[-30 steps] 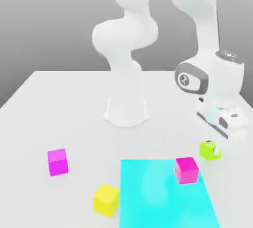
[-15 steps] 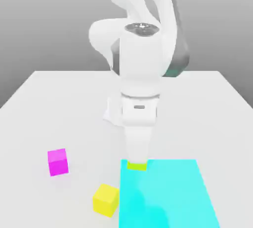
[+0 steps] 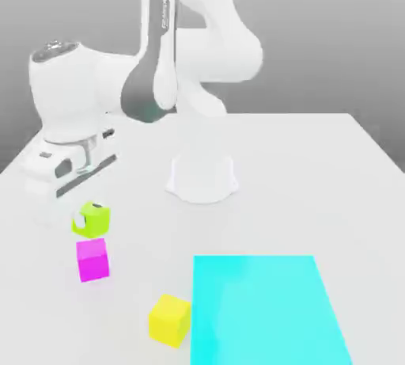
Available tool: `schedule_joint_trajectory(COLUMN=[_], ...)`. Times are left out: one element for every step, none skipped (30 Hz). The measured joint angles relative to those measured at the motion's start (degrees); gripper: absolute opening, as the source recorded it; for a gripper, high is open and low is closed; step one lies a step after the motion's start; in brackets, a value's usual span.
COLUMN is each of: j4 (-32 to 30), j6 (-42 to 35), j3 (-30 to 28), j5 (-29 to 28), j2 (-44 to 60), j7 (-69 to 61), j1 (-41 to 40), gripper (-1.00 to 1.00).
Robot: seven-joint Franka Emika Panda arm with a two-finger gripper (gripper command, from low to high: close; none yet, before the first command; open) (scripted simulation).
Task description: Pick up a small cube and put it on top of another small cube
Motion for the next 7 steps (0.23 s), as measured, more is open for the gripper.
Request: schedule_joint_trajectory(j4=[0.11, 0.22, 0.32, 0.41, 0.47, 0.52, 0.54], j6=[0.6, 1.22, 1.87, 2.55, 3.27, 4.02, 4.83], j3=[-0.05, 0.12, 0.29, 0.62, 0.65, 0.72, 0.86], j5=[2.13, 4.14, 5.98, 7.63, 9.07, 10.3, 11.29], j2=[1.06, 2.1, 3.11, 4.06, 4.98, 5.84, 6.64], j7=[-1.51, -2.94, -4.25, -5.42, -6.44, -7.32, -8.02], j1=[0.68, 1.13, 1.44, 1.52, 1.87, 2.11, 2.12], gripper=[-1.0, -1.0, -1.0, -1.0, -1.0, -1.0, -1.0])
